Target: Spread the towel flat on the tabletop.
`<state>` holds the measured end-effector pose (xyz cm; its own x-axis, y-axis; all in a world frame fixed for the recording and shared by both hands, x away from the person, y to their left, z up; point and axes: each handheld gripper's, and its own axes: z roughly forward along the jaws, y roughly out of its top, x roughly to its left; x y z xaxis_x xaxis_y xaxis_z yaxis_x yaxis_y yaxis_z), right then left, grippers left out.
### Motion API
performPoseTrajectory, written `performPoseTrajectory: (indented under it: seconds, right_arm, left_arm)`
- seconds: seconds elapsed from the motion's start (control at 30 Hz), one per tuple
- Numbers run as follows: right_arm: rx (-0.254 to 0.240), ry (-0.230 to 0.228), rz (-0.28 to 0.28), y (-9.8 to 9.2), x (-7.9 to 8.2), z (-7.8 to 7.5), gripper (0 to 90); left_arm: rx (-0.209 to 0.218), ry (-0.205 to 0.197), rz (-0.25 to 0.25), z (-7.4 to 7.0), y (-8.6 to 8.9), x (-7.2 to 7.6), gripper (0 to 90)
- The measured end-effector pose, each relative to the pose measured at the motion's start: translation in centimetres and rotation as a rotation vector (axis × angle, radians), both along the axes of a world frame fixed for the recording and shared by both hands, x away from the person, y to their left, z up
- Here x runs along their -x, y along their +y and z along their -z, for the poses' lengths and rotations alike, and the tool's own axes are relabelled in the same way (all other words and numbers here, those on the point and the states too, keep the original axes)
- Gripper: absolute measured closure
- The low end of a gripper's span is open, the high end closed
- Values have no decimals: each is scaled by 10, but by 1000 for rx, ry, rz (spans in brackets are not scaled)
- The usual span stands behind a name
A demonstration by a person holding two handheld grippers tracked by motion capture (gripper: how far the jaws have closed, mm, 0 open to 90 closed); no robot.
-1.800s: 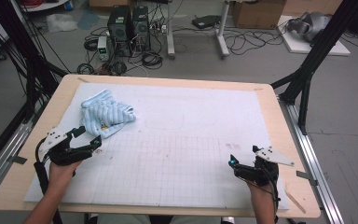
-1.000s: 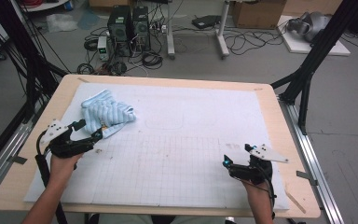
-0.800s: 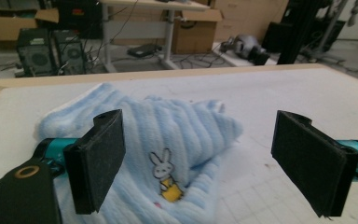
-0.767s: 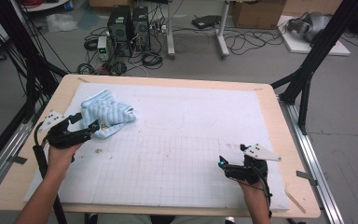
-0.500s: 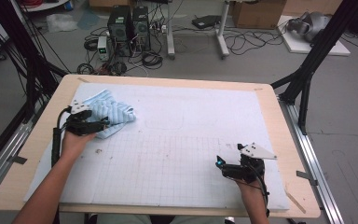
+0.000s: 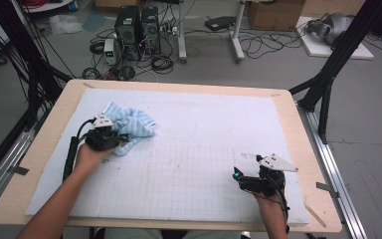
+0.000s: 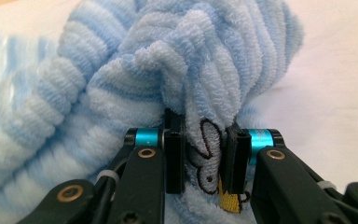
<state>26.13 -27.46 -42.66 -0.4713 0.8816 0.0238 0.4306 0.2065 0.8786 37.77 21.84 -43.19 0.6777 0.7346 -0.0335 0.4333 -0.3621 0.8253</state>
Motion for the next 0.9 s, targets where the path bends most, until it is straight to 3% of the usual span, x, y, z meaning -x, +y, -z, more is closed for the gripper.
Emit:
performPoseTrajectory:
  seconds: [0.1,0.13,0.2,0.4,0.47,0.53,0.6,0.7,0.8,0.9]
  right_arm:
    - [-1,0,2,-1,1,0,75]
    - [-1,0,3,-1,1,0,75]
    - [-1,2,5,-1,1,-1,75]
    - [2,4,1,-1,2,-1,76]
    - [-7,9,-12,0,3,-2,114]
    - [-6,8,-26,1,2,-2,114]
    - [-11,8,-36,4,0,-2,114]
    - [-18,6,-50,8,-2,-3,114]
    - [-25,9,-77,16,-9,-4,113]
    - [-36,41,-124,32,-23,-4,111]
  left_arm:
    - [28,-4,93,-4,-23,16,743]
    - [28,-4,93,-4,-23,16,743]
    - [56,-1,158,-4,-45,31,743]
    - [106,20,248,-2,-67,56,738]
    - [112,30,259,1,-70,66,648]
    - [142,27,229,2,-68,71,454]
    - [155,20,211,1,-64,72,364]
    - [201,-13,166,-4,-49,73,343]
    - [207,-39,131,-8,-35,71,337]
    - [204,-55,93,-8,-23,68,337]
